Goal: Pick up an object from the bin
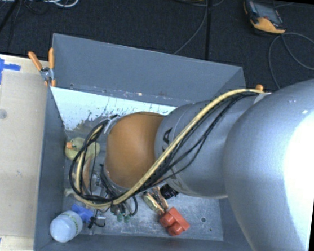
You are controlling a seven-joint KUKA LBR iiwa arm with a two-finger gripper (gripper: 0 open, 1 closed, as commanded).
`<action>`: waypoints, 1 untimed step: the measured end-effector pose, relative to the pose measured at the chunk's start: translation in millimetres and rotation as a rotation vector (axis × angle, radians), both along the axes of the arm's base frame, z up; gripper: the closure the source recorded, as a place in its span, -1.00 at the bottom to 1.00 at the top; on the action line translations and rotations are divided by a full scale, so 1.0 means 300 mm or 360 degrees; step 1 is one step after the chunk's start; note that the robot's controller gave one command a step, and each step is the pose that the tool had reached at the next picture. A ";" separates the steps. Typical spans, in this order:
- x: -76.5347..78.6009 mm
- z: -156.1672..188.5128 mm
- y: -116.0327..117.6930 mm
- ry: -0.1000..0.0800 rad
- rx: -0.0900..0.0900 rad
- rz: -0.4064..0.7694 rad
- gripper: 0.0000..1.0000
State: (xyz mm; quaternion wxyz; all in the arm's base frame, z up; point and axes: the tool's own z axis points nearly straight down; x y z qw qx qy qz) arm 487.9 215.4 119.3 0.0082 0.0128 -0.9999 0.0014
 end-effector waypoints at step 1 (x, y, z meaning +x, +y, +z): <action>0.000 0.000 0.000 0.0000 0.0000 0.0001 -1.00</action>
Offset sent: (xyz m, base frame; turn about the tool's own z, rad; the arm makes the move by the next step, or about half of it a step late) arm -0.0003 -0.0177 0.0589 -0.2573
